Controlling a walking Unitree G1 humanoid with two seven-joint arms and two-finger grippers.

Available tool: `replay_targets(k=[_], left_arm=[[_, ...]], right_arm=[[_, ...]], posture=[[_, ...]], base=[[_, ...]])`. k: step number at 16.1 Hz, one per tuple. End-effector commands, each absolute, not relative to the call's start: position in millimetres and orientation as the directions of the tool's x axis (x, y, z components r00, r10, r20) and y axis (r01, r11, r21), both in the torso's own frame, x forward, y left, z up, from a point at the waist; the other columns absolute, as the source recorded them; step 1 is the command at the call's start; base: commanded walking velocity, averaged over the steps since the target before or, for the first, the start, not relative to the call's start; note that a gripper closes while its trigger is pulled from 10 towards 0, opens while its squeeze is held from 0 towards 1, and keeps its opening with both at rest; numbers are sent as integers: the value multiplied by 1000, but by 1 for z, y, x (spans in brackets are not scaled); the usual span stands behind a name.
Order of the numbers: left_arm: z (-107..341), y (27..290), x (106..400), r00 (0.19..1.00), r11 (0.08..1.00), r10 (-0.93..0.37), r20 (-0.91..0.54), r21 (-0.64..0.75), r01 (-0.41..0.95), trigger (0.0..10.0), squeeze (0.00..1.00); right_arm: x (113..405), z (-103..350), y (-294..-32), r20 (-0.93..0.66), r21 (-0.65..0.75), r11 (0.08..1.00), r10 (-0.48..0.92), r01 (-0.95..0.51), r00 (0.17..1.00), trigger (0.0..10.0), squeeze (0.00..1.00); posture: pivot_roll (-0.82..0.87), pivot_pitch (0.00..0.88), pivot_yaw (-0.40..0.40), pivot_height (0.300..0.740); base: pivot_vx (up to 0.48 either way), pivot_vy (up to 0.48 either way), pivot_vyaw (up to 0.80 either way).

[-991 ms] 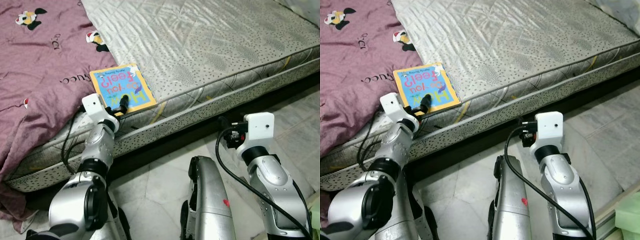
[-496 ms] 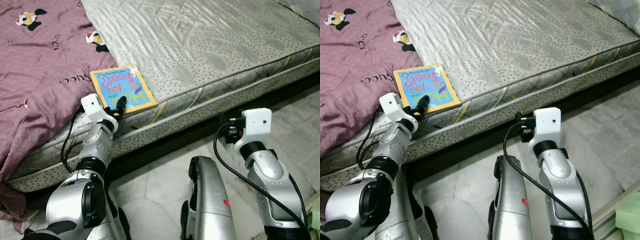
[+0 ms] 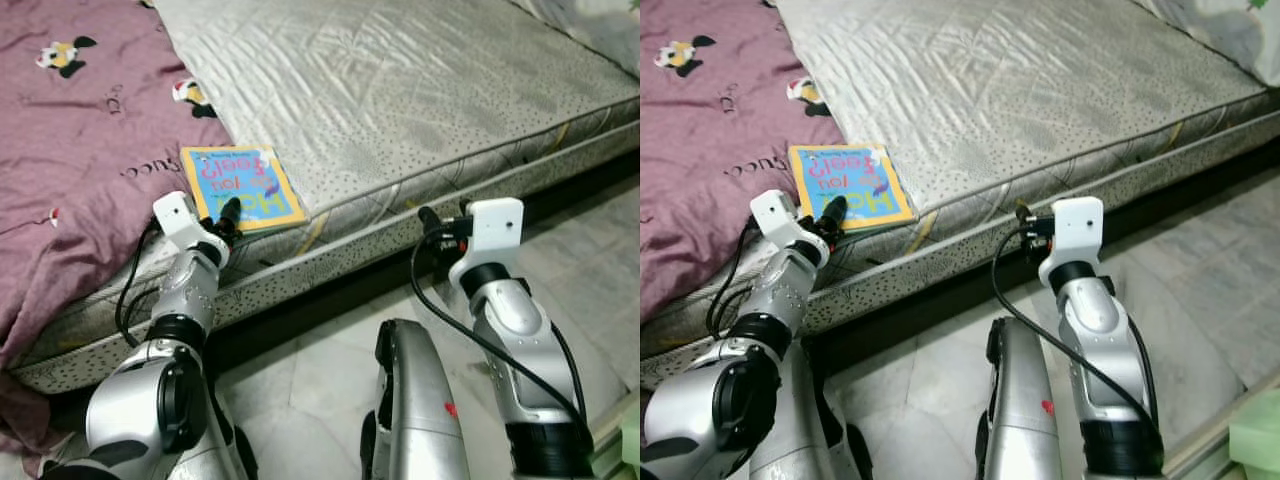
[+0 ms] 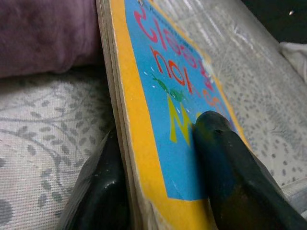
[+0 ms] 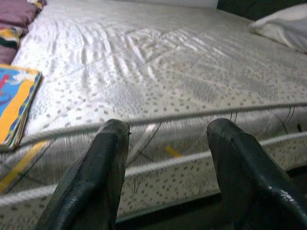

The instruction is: Clean up the room

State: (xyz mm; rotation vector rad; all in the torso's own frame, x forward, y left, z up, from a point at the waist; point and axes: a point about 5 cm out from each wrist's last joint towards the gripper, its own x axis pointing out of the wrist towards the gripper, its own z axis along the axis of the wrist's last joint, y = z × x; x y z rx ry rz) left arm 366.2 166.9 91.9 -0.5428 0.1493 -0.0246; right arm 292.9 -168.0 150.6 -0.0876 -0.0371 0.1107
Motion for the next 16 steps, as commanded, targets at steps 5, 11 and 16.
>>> replay_targets(k=[5, 11, 16], left_arm=[[114, 179, 375, 997, 836, -60, -43, -549, 26, 0, 0], [171, 189, 382, 958, 807, -91, 273, -543, 232, 0, 0], [189, 197, 350, 915, 878, -117, 387, -390, 277, 0, 0]], right_arm=[[302, 146, -162, 54, -72, 992, 108, -104, 993, 10000, 0], [318, 138, -147, 81, -21, 996, 88, -87, 993, 10000, 0], [328, 139, -140, 113, -10, 995, 104, -104, 988, 10000, 0]], posture=[[-151, 0, 5, 452], [-76, 0, 37, 452], [-43, 0, 26, 452]], base=[[0, 0, 0], [0, 0, 0], [0, 0, 0]])
